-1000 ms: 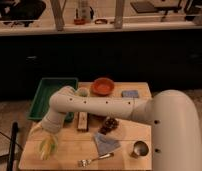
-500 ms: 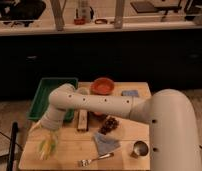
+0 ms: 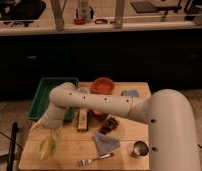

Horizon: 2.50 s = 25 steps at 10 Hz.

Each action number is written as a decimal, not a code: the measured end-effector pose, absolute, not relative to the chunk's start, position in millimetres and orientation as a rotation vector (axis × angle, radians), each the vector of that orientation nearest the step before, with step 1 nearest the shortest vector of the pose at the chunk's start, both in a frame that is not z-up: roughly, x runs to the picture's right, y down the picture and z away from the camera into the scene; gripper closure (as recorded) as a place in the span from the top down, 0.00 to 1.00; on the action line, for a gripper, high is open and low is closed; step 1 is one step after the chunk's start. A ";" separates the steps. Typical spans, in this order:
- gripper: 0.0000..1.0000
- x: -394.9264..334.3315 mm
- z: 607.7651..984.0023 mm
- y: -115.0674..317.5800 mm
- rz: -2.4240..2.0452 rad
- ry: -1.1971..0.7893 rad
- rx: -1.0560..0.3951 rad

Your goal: Place banana in plastic cup

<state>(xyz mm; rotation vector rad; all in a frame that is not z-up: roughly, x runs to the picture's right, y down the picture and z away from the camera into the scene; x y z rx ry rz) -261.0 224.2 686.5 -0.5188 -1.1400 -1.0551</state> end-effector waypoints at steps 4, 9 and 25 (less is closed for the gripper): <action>0.80 -257.7 689.8 220.4 -1.040 -1.143 -0.535; 0.80 -258.1 689.7 220.5 -1.041 -1.143 -0.535; 0.80 -257.8 690.2 220.9 -1.040 -1.144 -0.536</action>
